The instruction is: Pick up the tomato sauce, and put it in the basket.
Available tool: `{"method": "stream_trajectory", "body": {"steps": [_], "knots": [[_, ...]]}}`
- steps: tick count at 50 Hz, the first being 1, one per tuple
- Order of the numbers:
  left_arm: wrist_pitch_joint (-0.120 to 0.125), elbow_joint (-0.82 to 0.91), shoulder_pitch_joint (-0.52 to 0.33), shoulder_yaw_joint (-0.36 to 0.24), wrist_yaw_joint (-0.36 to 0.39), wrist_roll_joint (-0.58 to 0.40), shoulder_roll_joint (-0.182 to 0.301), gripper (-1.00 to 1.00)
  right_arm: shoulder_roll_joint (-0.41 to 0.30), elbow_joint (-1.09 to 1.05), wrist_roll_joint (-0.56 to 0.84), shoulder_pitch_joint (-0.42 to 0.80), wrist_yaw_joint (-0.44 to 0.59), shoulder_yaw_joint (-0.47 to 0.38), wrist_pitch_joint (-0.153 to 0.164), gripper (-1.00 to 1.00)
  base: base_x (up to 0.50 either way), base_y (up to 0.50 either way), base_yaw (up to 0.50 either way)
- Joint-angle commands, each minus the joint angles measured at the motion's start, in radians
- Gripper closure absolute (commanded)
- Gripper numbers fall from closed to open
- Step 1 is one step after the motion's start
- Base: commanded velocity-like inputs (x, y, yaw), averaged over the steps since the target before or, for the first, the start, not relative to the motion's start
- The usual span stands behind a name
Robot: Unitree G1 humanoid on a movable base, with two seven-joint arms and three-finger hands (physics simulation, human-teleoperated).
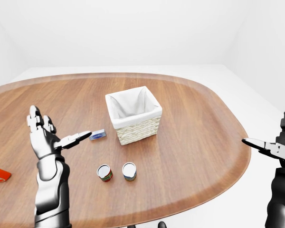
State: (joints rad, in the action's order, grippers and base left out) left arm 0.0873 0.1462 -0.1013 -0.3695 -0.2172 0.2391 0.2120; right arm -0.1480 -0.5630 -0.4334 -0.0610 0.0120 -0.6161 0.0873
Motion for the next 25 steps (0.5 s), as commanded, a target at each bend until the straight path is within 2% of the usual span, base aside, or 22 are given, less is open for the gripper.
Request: {"method": "stream_trajectory", "body": {"steps": [1, 3, 8, 9, 12, 15, 20, 25], "knots": [[0.0, -0.056, 0.004, 0.131, 0.094, -0.384, -0.006, -1.0, -0.002, -0.005, -0.003, 0.0, -0.002, -0.001, 0.0, -1.0, 0.0, 0.0, 0.0], [0.0, -0.08, 0.006, 0.143, 0.09, -0.491, -0.007, -1.0, 0.0, -0.004, -0.002, 0.0, -0.001, 0.0, 0.0, -1.0, 0.0, 0.0, 0.0], [0.0, -0.083, 0.031, 0.157, 0.14, -0.65, -0.014, -1.0, 0.003, -0.006, 0.003, -0.003, -0.001, 0.004, 0.0, -1.0, 0.0, 0.0, 0.0], [0.0, -0.076, 0.048, 0.173, 0.165, -0.71, -0.006, -1.0, 0.004, -0.003, 0.004, -0.003, 0.001, 0.004, 0.0, -1.0, 0.0, 0.0, 0.0], [0.0, -0.052, 0.078, 0.183, 0.227, -0.783, -0.022, -1.0, 0.005, 0.005, 0.008, -0.003, 0.003, 0.008, 0.0, -1.0, 0.0, 0.0, 0.0], [0.0, -0.047, 0.085, 0.176, 0.254, -0.795, -0.044, -1.0, 0.006, 0.008, 0.01, -0.003, 0.002, 0.01, 0.0, -1.0, 0.0, 0.0, 0.0], [0.0, -0.086, 0.098, 0.194, 0.302, -0.833, -0.047, -1.0, 0.007, 0.013, 0.011, -0.003, 0.004, 0.009, 0.0, -1.0, 0.0, 0.0, 0.0], [0.0, -0.137, 0.097, 0.203, 0.312, -0.861, -0.047, -1.0, 0.003, 0.013, 0.017, 0.0, -0.002, 0.012, 0.0, -1.0, 0.0, 0.0, 0.0]]}}
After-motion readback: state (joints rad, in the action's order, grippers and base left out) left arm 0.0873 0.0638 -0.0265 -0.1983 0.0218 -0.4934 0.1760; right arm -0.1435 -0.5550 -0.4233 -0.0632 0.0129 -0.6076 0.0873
